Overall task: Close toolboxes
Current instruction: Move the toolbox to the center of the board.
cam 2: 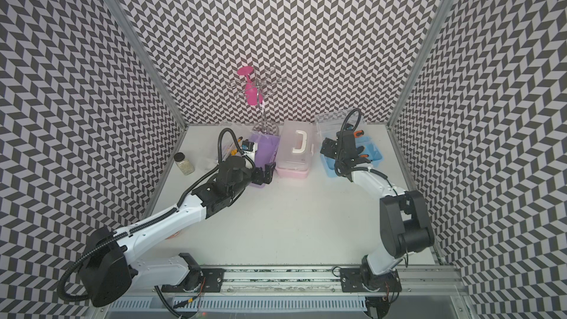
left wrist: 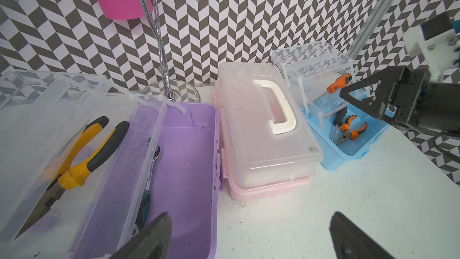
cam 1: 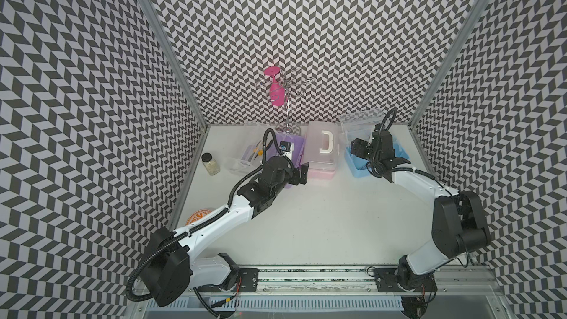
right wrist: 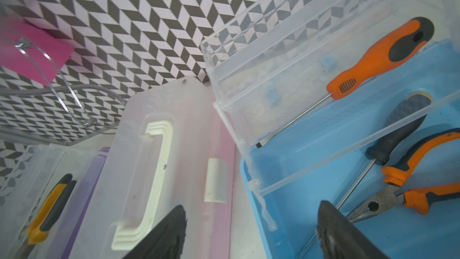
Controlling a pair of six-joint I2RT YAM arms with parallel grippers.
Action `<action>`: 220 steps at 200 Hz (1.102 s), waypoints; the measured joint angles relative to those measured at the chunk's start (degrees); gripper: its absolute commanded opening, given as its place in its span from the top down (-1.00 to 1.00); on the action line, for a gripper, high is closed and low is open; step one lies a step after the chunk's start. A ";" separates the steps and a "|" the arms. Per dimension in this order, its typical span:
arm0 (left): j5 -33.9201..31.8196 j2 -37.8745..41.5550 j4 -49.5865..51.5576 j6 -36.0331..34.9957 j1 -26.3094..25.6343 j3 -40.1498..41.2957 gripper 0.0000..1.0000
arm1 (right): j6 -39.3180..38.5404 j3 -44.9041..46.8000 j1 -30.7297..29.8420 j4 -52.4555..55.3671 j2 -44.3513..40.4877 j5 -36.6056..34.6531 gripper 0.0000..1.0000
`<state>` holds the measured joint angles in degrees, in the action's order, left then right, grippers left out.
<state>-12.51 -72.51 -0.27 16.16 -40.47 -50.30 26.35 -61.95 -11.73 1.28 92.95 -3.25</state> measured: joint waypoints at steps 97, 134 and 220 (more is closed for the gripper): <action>0.04 -0.04 -0.04 -0.04 0.76 0.00 -0.99 | 2.32 -10.75 5.73 -1.07 14.12 6.80 -0.38; 0.04 -0.04 -0.04 -0.04 1.25 0.00 -0.99 | 2.32 -11.98 6.19 -1.70 15.76 7.28 -0.32; 0.50 -0.04 -0.07 -0.07 1.53 0.00 -0.99 | 1.77 -7.96 6.29 0.44 10.38 8.20 -0.33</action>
<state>-12.01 -72.55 -0.34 16.10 -38.94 -50.30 28.12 -69.91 -5.43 1.72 103.33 4.95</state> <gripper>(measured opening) 0.993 0.665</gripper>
